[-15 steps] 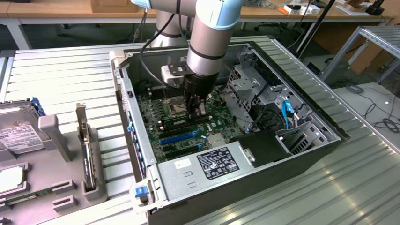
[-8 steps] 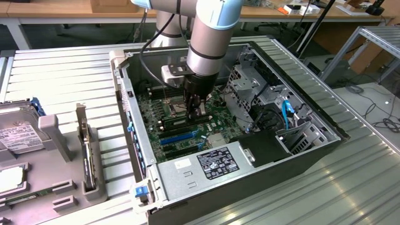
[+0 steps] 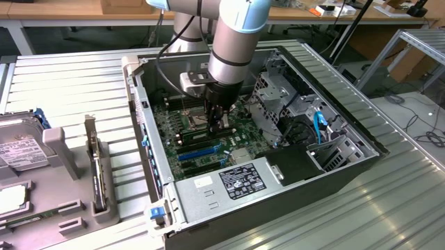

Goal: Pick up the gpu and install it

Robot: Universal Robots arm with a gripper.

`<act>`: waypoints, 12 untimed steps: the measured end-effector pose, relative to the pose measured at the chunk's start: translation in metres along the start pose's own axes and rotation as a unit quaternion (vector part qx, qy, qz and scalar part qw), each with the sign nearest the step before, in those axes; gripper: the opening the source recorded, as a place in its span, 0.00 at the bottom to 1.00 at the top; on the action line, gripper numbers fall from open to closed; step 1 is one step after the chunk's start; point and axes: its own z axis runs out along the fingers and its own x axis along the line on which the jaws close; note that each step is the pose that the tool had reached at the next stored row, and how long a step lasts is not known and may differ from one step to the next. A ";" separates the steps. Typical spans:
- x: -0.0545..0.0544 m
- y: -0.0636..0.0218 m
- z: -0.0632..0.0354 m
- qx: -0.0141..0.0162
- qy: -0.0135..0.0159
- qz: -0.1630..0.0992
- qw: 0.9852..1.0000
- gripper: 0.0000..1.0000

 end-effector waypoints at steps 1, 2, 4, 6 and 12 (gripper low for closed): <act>0.000 -0.0003 -0.0007 -0.001 0.000 0.000 1.000 0.14; 0.000 -0.0007 -0.0018 -0.002 0.000 0.000 1.000 0.14; 0.000 -0.0020 -0.0044 -0.004 -0.001 0.000 1.000 0.14; 0.000 -0.0045 -0.0146 -0.010 -0.004 0.000 1.000 0.14; 0.000 -0.0077 -0.0185 -0.040 -0.003 0.001 0.999 0.14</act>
